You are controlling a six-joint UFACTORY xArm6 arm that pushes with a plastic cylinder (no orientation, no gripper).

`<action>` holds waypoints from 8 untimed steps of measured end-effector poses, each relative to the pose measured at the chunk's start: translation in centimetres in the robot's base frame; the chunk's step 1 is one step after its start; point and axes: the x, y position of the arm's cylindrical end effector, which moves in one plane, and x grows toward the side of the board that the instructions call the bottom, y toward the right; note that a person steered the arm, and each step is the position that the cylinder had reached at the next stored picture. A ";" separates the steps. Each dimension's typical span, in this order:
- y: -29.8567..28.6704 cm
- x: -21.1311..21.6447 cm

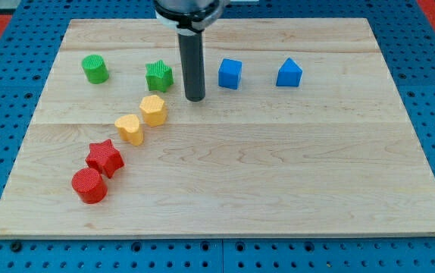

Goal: Push the yellow hexagon to the top of the yellow heart

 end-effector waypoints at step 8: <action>-10.2 4.8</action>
